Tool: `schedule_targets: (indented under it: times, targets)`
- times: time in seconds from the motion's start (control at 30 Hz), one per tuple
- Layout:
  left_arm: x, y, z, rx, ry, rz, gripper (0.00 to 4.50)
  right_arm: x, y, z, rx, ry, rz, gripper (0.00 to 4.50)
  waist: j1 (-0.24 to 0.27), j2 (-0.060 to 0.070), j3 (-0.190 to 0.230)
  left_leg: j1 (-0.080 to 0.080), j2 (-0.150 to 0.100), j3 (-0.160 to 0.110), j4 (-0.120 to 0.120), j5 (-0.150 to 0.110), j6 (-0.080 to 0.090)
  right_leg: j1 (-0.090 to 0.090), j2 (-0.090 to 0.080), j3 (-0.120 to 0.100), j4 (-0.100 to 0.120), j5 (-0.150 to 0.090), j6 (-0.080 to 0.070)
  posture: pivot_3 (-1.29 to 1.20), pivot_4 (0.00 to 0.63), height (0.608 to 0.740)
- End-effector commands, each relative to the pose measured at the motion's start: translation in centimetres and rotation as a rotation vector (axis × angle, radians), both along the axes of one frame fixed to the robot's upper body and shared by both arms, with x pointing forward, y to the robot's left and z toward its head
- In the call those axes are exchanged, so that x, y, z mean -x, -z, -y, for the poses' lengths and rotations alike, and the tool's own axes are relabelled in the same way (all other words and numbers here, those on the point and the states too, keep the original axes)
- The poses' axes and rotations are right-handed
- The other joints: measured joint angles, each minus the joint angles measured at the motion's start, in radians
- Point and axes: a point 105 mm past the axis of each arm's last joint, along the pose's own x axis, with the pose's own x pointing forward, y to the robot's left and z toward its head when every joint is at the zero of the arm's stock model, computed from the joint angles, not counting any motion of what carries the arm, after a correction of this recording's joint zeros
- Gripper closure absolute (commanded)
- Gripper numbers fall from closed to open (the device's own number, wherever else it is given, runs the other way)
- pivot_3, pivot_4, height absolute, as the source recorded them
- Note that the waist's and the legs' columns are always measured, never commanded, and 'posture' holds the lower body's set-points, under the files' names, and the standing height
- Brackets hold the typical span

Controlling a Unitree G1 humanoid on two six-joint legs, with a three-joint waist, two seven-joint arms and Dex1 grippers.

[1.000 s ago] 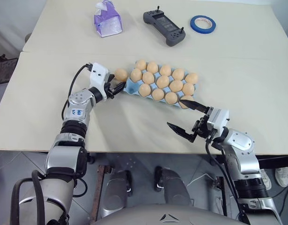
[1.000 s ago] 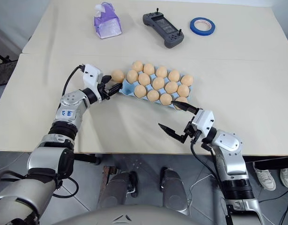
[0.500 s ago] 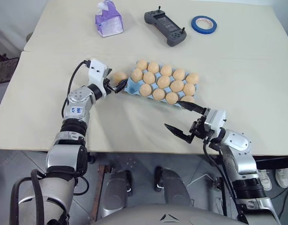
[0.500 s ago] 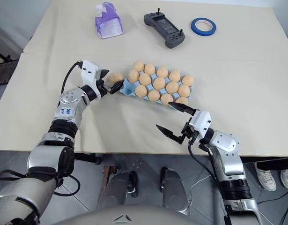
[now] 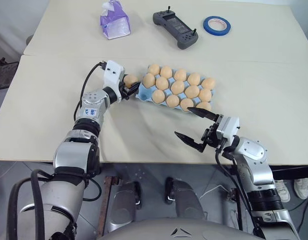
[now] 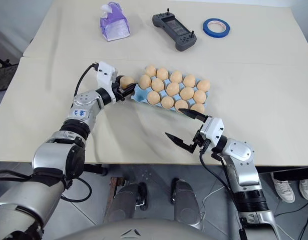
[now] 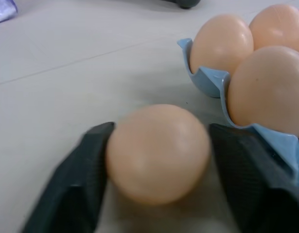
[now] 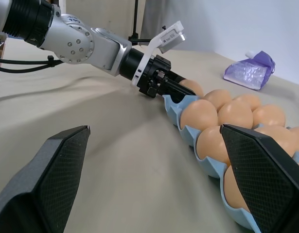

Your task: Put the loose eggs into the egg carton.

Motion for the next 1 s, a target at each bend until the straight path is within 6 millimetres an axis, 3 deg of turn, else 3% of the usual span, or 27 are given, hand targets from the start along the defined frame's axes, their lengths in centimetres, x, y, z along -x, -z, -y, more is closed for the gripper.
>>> schedule_targets:
  times: [0.03,0.13,0.27,0.4,0.53,0.73,0.9,1.0]
  targets:
    - [-0.3,-1.4,0.2,0.009,0.006,0.05,2.48,0.1,-0.6,-0.1,-0.016,0.004,0.028,0.0,0.0,0.0,0.0,0.0,0.0,0.0,0.0,0.0,0.0,0.0,0.0,0.0,0.0,0.0,0.0,0.0,0.15,0.74]
    - [-0.2,-1.7,-0.5,0.018,-0.012,0.09,2.52,0.2,-0.5,-0.1,-0.017,0.008,0.026,0.0,0.0,0.0,0.0,0.0,0.0,0.0,0.0,0.0,0.0,0.0,0.0,0.0,0.0,0.0,0.0,0.0,0.15,0.74]
    - [0.2,-4.2,-1.5,0.066,-0.003,0.224,2.52,0.2,-0.5,-0.1,-0.018,0.012,0.025,0.0,-0.001,0.0,0.0,0.0,0.0,0.0,0.0,0.0,0.0,0.0,0.0,0.0,0.0,0.0,0.0,0.0,0.15,0.74]
    - [1.5,-6.0,-0.3,0.111,0.165,0.275,2.52,0.2,-0.4,0.0,-0.016,0.015,0.023,0.0,0.0,0.0,0.0,0.0,0.0,0.0,0.0,0.0,0.0,0.0,0.0,0.0,0.0,0.0,0.0,0.0,0.15,0.74]
    - [3.0,-4.8,1.9,0.053,0.314,0.239,2.52,0.0,-0.5,0.0,-0.017,0.018,0.025,0.0,0.001,0.0,0.0,0.0,0.0,0.001,0.0,0.0,0.0,0.0,0.0,0.0,0.0,0.0,0.0,0.0,0.15,0.74]
    - [3.2,-3.1,2.8,0.026,0.329,0.178,2.52,-0.2,-0.5,0.0,-0.018,0.022,0.029,0.0,-0.001,0.0,0.0,0.0,0.0,0.0,0.001,0.003,0.005,0.0,0.0,0.001,0.001,0.0,0.0,0.0,0.15,0.74]
    - [3.8,-3.1,3.2,0.032,0.376,0.182,0.89,-0.3,-0.5,0.0,-0.019,0.026,0.031,0.0,-0.001,0.0,0.0,0.0,0.0,0.0,0.001,0.002,0.004,0.0,0.0,0.001,0.001,0.0,0.0,0.0,0.15,0.74]
    - [4.1,-3.2,2.4,-0.002,0.374,0.201,0.02,-0.3,-0.5,0.0,-0.02,0.025,0.032,0.0,-0.001,0.0,0.0,0.0,0.0,0.0,0.001,0.002,0.004,0.0,0.0,0.001,0.001,0.0,0.0,0.0,0.15,0.74]
